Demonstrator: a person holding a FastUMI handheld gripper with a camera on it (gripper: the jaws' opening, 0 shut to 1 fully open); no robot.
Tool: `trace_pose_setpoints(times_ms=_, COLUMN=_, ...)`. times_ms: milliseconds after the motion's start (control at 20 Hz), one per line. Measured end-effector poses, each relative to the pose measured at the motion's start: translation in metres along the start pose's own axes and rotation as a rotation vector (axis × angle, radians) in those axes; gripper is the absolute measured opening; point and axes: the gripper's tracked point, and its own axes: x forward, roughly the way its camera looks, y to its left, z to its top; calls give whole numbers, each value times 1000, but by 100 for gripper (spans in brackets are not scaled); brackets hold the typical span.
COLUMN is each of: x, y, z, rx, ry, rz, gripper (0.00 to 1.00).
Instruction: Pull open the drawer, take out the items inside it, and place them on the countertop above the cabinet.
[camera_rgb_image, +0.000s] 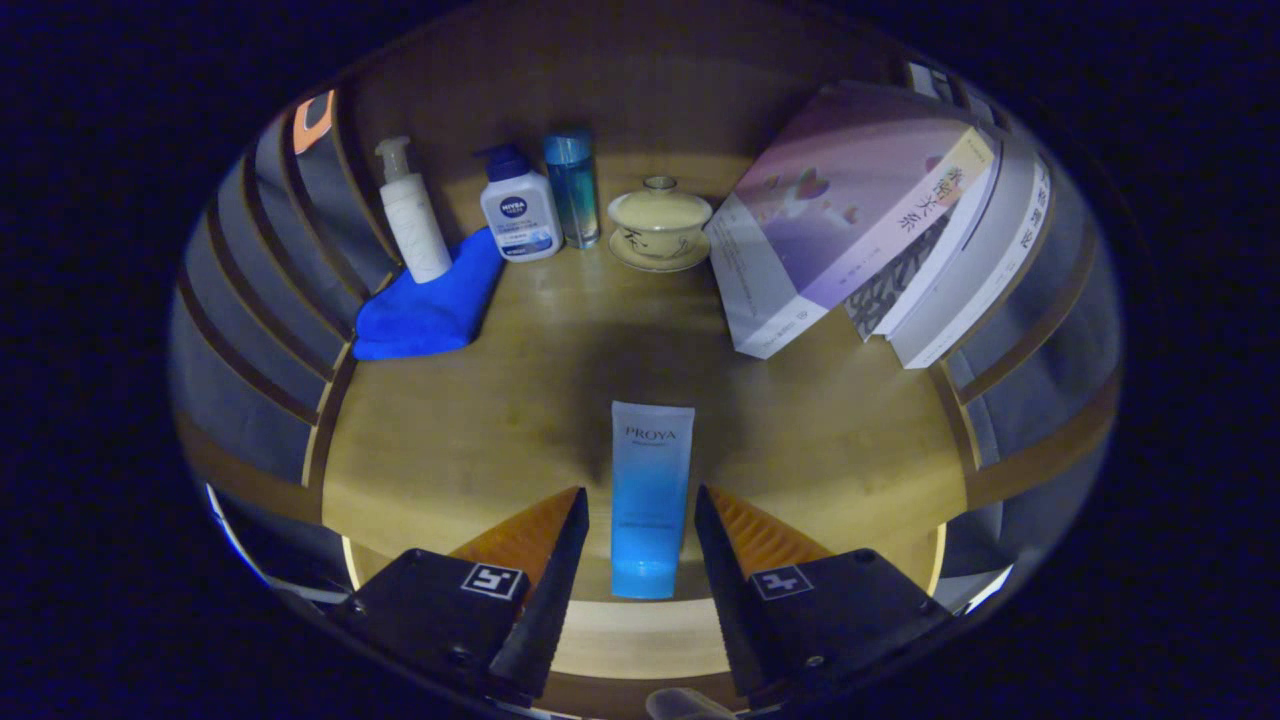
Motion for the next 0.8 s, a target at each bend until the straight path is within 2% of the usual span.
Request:
trace_pose_setpoints(times_ms=200, x=-3, y=-4, z=-3, rx=-13, ry=-43, rz=-16, gripper=69)
trace_pose_setpoints(times_ms=550, x=-27, y=4, z=-10, rx=15, ry=-104, rz=30, gripper=69)
trace_pose_setpoints(times_ms=650, x=-47, y=9, z=-15, rx=0, ry=-159, rz=63, gripper=69)
trace_pose_setpoints(times_ms=800, x=-89, y=15, z=-22, rx=-49, ry=-318, rz=94, gripper=69)
